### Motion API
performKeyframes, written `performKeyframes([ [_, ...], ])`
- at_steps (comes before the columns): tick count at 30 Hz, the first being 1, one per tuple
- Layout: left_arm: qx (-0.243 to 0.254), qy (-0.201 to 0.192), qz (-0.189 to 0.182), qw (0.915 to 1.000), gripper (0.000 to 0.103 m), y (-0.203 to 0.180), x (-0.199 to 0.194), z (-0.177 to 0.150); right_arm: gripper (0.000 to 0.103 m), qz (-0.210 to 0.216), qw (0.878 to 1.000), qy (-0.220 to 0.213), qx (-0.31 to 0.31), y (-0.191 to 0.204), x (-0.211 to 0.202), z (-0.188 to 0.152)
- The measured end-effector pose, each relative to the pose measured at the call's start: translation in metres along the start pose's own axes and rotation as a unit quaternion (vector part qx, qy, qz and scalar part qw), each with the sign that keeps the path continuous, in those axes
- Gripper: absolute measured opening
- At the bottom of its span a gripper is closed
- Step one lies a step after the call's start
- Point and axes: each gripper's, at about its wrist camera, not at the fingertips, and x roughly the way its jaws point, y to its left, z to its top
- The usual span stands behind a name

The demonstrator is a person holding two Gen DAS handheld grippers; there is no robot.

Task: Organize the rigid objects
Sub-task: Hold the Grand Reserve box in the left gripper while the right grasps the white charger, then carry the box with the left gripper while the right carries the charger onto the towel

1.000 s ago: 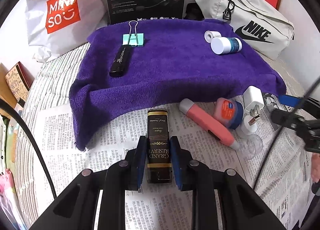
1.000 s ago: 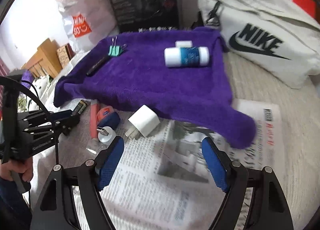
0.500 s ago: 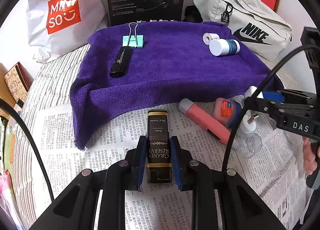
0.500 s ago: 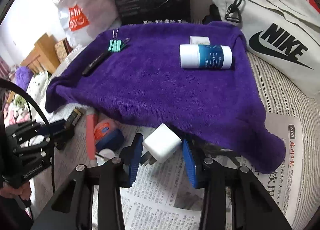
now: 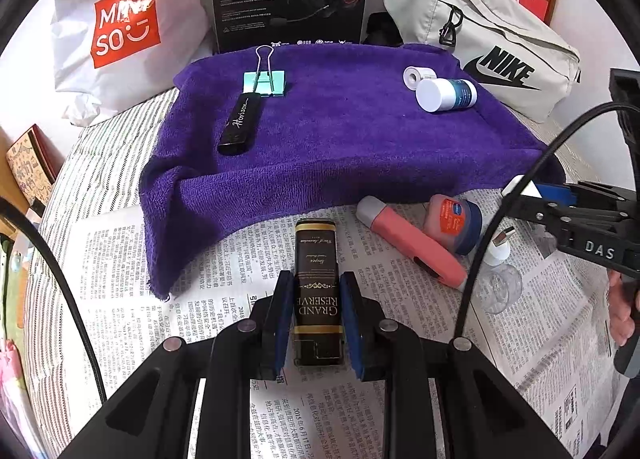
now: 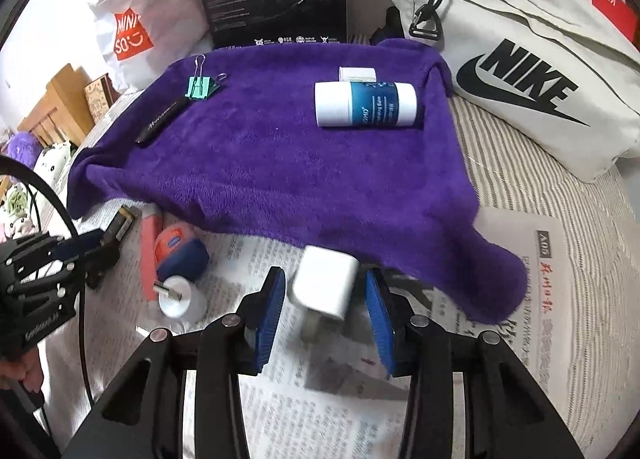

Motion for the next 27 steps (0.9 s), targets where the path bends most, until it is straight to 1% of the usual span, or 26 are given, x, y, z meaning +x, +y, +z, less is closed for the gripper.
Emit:
performKeyframes([
  [1, 0.000, 0.000, -0.001, 1.0000, 0.023, 0.000, 0.000, 0.000, 0.030, 0.001, 1.000, 0.000, -0.002, 0.001, 0.001, 0.000],
  [2, -0.001, 0.001, -0.003, 1.0000, 0.023, 0.001, -0.001, 0.000, 0.030, -0.002, 1.000, -0.002, -0.007, 0.001, 0.000, 0.000],
  [3, -0.002, 0.001, -0.004, 1.0000, 0.023, 0.001, -0.001, -0.001, 0.028, -0.004, 1.000, -0.002, -0.012, 0.001, -0.002, -0.002],
  [7, -0.002, 0.003, -0.001, 1.0000, 0.023, 0.001, -0.001, -0.001, 0.028, -0.010, 1.000, 0.001, -0.012, -0.006, -0.009, -0.007],
  [10, 0.002, 0.005, 0.004, 1.0000, 0.023, -0.001, -0.001, 0.001, 0.029, -0.011, 1.000, 0.003, -0.008, -0.007, -0.005, -0.008],
  [13, 0.002, 0.006, 0.001, 1.0000, 0.023, -0.001, 0.000, 0.002, 0.026, -0.026, 0.999, -0.008, -0.024, -0.002, -0.003, -0.010],
  [19, 0.009, 0.008, -0.003, 0.9999, 0.023, 0.000, 0.001, 0.003, 0.026, -0.020, 0.999, -0.017, -0.023, -0.004, -0.003, -0.012],
  [22, 0.006, 0.011, -0.004, 0.9999, 0.022, 0.000, 0.002, 0.005, 0.026, -0.018, 0.999, -0.014, -0.023, -0.004, -0.003, -0.012],
  [24, 0.002, 0.012, -0.008, 0.9999, 0.022, 0.002, 0.001, 0.004, 0.026, -0.013, 1.000, -0.011, -0.023, -0.005, -0.007, -0.012],
  [27, -0.002, 0.012, -0.007, 0.9999, 0.022, 0.004, -0.004, 0.003, 0.026, -0.014, 0.999, -0.019, -0.025, -0.008, -0.018, -0.013],
])
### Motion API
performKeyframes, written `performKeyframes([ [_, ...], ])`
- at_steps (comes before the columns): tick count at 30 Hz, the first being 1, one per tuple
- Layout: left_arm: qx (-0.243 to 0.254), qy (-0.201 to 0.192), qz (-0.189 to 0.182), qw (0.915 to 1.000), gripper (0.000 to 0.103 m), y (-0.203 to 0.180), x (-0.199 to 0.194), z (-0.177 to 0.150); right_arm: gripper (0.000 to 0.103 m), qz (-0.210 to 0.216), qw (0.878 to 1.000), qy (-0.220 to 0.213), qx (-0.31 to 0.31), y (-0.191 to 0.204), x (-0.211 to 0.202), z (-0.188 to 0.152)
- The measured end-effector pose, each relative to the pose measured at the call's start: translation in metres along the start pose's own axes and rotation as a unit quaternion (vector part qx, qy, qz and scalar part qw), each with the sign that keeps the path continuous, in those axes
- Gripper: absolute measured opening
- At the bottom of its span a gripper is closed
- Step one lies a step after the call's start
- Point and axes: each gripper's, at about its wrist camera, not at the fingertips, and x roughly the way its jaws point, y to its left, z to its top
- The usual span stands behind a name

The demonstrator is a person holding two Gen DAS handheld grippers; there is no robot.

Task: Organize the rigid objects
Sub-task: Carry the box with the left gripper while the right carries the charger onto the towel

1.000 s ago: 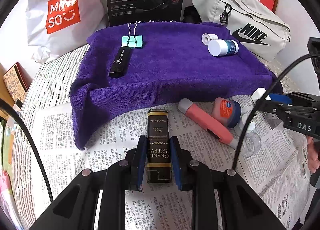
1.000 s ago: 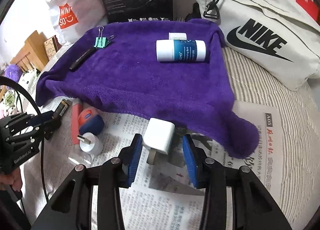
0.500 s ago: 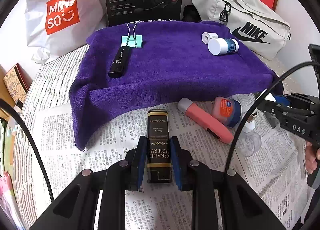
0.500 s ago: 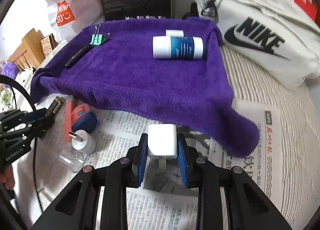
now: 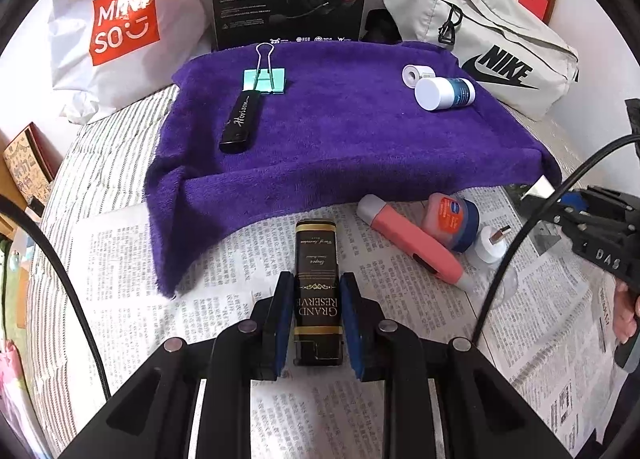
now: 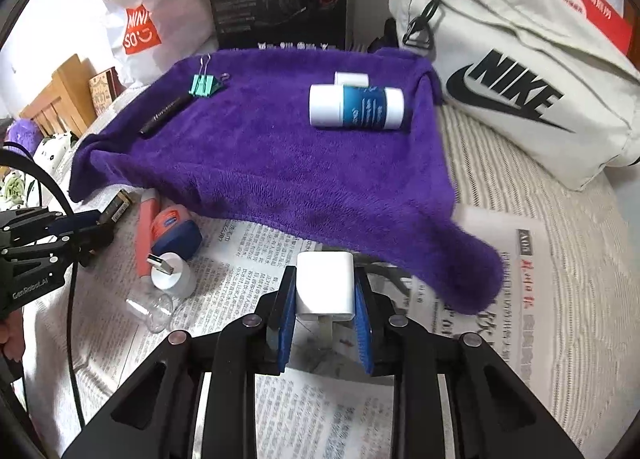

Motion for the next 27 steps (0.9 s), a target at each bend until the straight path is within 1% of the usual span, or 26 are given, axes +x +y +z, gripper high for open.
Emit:
performKeyframes([
  [6, -0.009, -0.012, -0.005, 0.9999, 0.022, 0.005, -0.016, 0.002, 0.026, 0.008, 1.000, -0.009, -0.003, -0.003, -0.014, 0.004],
  [10, -0.013, -0.019, 0.002, 0.9997, 0.022, 0.008, -0.025, 0.004, 0.026, 0.014, 1.000, -0.013, -0.006, -0.004, -0.021, 0.008],
  [14, -0.014, -0.024, -0.005, 0.9996, 0.022, 0.011, -0.032, 0.008, 0.026, 0.022, 1.000, -0.017, -0.001, -0.005, -0.024, 0.012],
  [20, -0.007, -0.034, 0.003, 0.9994, 0.022, 0.014, -0.041, 0.019, 0.026, 0.026, 0.999, -0.023, -0.007, -0.005, -0.030, 0.018],
  [27, -0.009, -0.042, -0.003, 0.9991, 0.022, 0.020, -0.046, 0.034, 0.026, 0.026, 0.999, -0.032, 0.000, -0.011, -0.034, 0.028],
])
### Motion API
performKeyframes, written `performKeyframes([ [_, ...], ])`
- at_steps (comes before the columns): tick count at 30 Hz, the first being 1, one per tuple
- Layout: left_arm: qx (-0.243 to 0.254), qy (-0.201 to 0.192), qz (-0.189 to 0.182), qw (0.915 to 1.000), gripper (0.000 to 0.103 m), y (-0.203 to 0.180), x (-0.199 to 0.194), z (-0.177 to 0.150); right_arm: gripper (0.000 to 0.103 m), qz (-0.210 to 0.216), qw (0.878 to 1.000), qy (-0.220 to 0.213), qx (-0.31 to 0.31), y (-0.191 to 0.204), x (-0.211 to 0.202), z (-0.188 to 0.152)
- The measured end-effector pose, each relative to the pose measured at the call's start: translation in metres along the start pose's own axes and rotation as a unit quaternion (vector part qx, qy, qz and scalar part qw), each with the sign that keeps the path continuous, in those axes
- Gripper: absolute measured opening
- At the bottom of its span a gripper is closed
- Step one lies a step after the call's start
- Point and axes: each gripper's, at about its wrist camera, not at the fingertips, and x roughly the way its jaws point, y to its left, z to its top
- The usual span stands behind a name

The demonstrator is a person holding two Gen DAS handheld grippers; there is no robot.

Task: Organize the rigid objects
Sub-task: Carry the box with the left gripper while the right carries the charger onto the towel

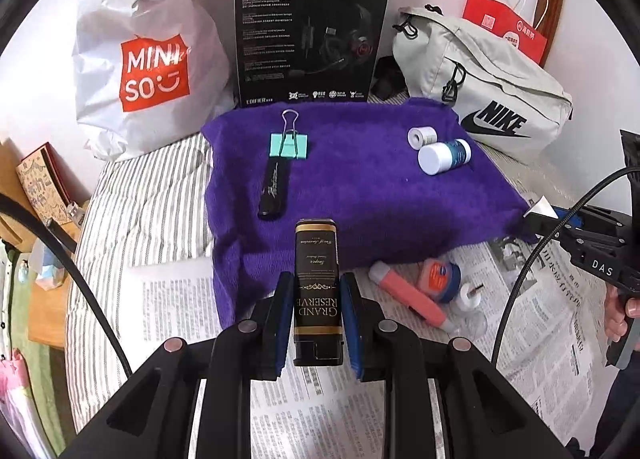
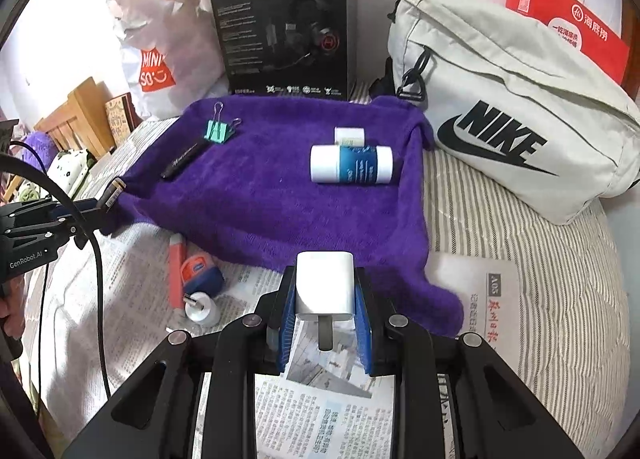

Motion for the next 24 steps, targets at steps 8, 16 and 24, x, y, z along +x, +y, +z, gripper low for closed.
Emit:
performKeyframes([
  [8, -0.003, 0.000, -0.009, 1.0000, 0.022, 0.006, 0.012, 0.021, 0.026, -0.008, 1.000, -0.004, 0.002, -0.007, 0.002, 0.017],
  [16, -0.003, 0.013, -0.020, 0.9997, 0.022, 0.007, 0.036, 0.042, 0.026, -0.013, 1.000, 0.004, 0.007, -0.019, 0.021, 0.039],
  [24, -0.003, 0.024, -0.024, 0.9994, 0.022, 0.009, 0.057, 0.058, 0.026, -0.011, 1.000, 0.024, 0.006, -0.021, 0.051, 0.053],
])
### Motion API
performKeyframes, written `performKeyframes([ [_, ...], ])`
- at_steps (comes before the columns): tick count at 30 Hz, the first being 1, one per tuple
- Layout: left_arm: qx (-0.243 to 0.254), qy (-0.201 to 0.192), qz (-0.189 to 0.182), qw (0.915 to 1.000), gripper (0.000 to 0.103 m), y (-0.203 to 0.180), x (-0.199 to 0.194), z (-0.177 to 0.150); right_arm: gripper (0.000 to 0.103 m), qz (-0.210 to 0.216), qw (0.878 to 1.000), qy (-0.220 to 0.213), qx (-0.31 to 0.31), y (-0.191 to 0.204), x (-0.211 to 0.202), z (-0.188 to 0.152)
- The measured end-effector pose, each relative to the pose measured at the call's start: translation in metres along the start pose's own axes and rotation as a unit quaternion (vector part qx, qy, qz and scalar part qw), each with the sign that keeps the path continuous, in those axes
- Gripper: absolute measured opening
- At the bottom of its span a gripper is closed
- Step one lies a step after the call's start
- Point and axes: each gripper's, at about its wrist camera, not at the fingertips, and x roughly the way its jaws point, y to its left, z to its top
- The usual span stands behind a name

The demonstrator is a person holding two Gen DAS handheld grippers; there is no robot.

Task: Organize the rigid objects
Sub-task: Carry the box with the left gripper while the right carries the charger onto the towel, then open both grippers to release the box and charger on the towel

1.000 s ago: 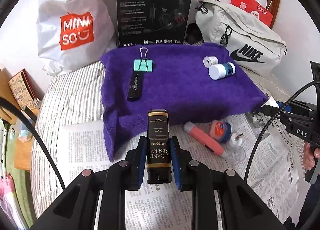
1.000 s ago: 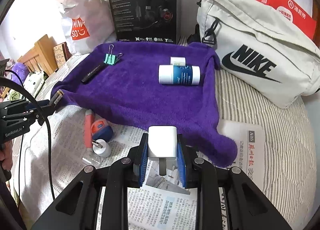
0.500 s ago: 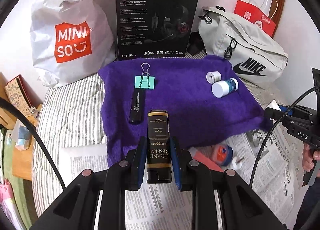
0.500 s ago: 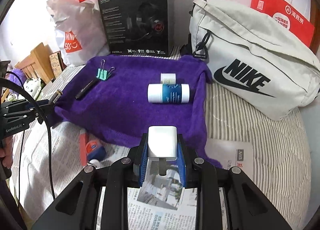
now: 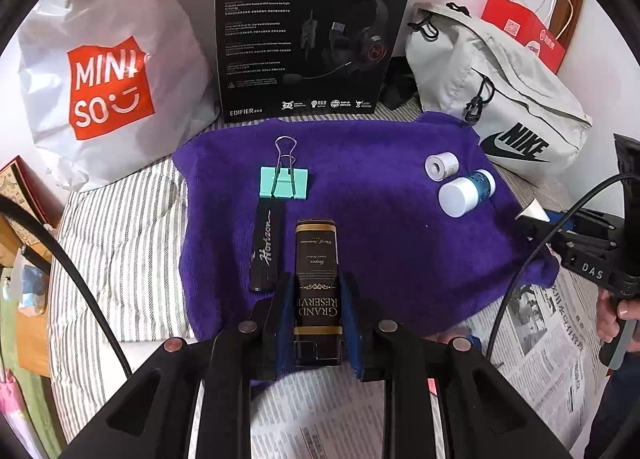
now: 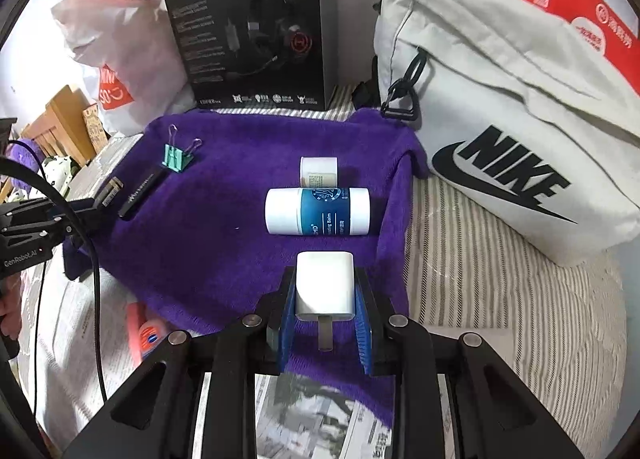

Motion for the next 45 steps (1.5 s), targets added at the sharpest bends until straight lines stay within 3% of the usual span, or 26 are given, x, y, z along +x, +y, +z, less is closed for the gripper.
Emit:
performKeyframes([
  [16, -0.011, 0.028, -0.001, 0.9995, 0.022, 0.006, 0.038, 0.016, 0.026, -0.008, 0.999, 0.037, -0.024, 0.008, 0.054, 0.006],
  [26, -0.010, 0.044, 0.001, 0.9990, 0.022, 0.005, 0.060, 0.025, 0.027, -0.003, 0.999, 0.029, -0.029, 0.007, 0.056, 0.006],
  [29, -0.013, 0.047, 0.001, 0.9988, 0.022, 0.006, 0.066, 0.026, 0.032, 0.008, 0.999, 0.026, -0.032, 0.006, 0.055, 0.004],
  [34, -0.010, 0.045, 0.004, 0.9989, 0.022, 0.005, 0.067, 0.028, 0.055, 0.003, 0.999, 0.012, -0.037, 0.008, 0.039, 0.003],
  [42, 0.011, 0.043, 0.030, 0.9986, 0.023, -0.003, 0.070, 0.027, 0.057, -0.004, 1.000, -0.013, -0.023, 0.004, 0.011, -0.003],
  [45, 0.013, 0.042, 0.032, 0.9985, 0.030, -0.007, 0.068, 0.024, 0.057, -0.009, 1.000, -0.014, -0.014, 0.003, 0.006, -0.010],
])
